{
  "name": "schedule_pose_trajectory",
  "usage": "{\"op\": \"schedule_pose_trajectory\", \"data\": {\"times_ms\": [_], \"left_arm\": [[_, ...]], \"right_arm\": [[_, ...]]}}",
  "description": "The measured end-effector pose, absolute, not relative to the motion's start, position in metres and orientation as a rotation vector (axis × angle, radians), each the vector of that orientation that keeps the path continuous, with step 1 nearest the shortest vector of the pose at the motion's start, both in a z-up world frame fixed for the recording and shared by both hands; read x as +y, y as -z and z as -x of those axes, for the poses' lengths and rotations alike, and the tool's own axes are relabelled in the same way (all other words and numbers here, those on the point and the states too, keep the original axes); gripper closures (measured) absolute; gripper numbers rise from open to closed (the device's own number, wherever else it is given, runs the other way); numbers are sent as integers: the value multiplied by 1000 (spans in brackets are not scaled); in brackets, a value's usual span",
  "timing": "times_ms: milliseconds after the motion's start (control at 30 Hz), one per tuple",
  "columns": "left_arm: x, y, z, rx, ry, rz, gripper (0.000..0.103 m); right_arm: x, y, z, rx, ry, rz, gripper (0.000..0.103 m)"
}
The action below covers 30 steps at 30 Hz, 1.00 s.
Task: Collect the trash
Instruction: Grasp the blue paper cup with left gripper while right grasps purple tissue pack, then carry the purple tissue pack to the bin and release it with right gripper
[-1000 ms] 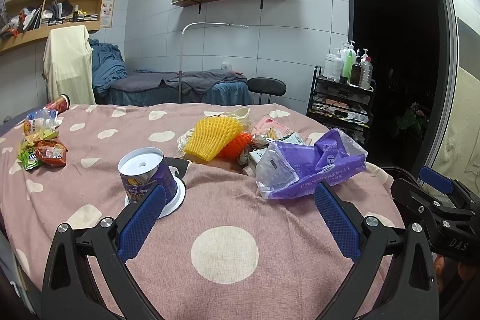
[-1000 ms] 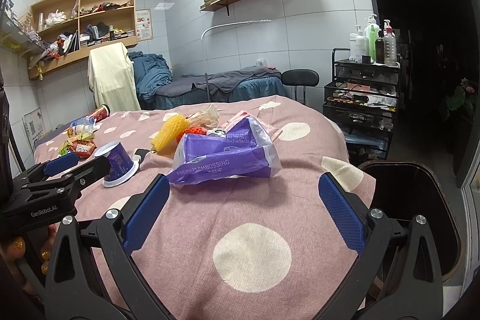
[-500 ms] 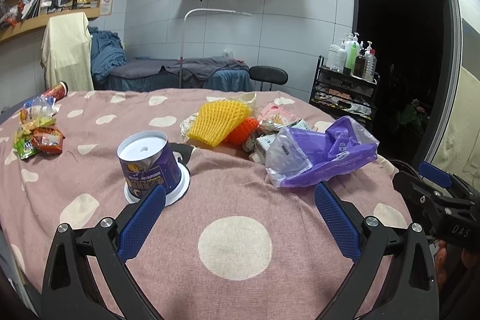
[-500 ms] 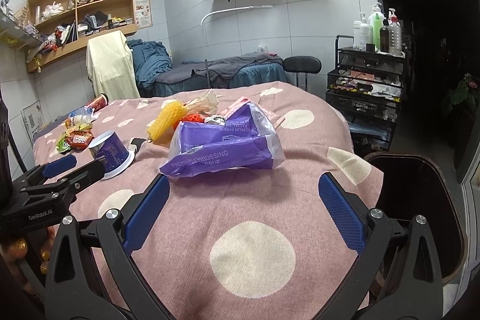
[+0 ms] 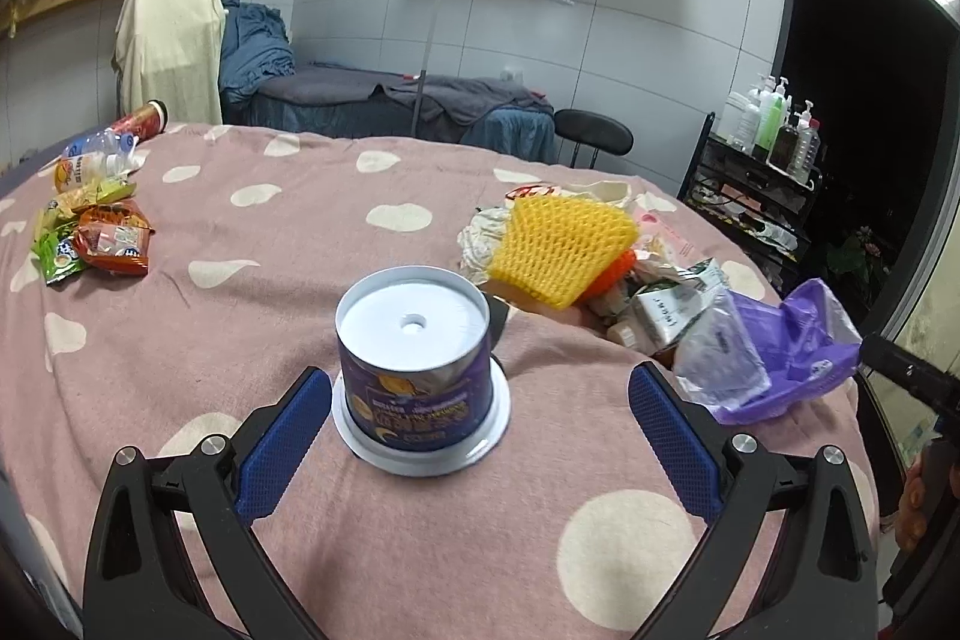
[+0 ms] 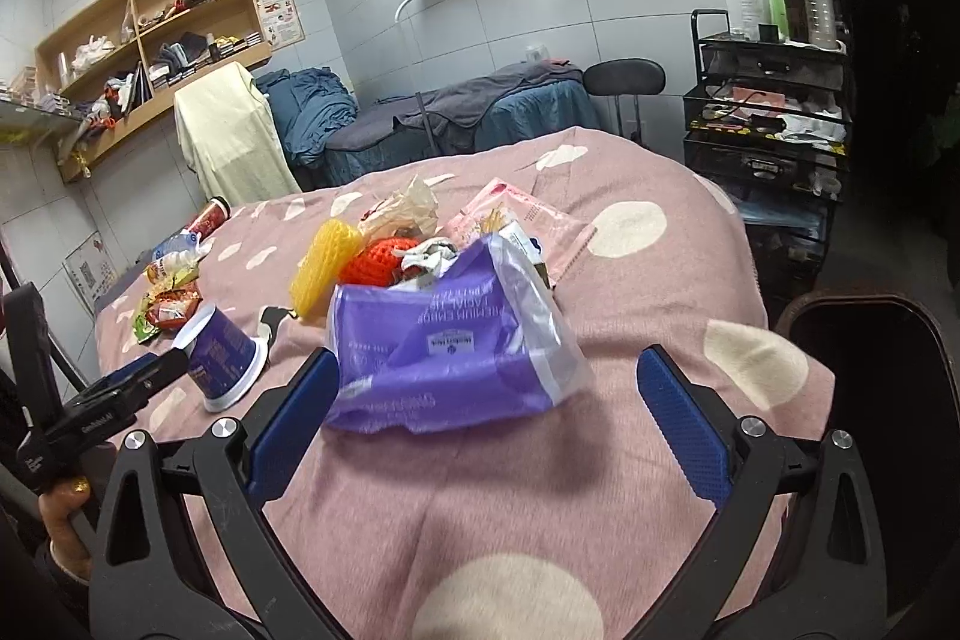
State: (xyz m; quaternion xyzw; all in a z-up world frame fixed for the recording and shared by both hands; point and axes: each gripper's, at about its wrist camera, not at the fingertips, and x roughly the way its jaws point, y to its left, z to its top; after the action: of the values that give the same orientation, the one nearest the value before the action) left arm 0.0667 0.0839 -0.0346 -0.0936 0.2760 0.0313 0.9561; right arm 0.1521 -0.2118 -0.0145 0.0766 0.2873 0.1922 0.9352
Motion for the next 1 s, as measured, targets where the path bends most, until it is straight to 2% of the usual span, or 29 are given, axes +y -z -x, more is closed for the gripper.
{"op": "schedule_pose_trajectory", "data": {"times_ms": [167,300,367,433,500,533,633,1000], "left_arm": [[90,43,-88,614,-91,160,5],[97,49,-99,645,-93,166,9],[101,54,-103,675,-73,184,15],[104,57,-106,700,-88,194,22],[108,57,-106,704,-88,212,31],[109,57,-105,703,-88,220,33],[110,56,-103,696,-80,237,33],[97,39,-85,617,-62,236,34]], "right_arm": [[-207,19,-178,658,-419,-180,6],[-203,27,-195,707,-410,-175,25],[-204,34,-202,741,-428,-206,31],[-205,36,-203,741,-422,-209,45],[-206,36,-203,740,-418,-197,54],[-207,36,-203,737,-419,-196,64],[-208,37,-199,727,-427,-200,76],[-218,17,-169,598,-405,-191,79]]}}
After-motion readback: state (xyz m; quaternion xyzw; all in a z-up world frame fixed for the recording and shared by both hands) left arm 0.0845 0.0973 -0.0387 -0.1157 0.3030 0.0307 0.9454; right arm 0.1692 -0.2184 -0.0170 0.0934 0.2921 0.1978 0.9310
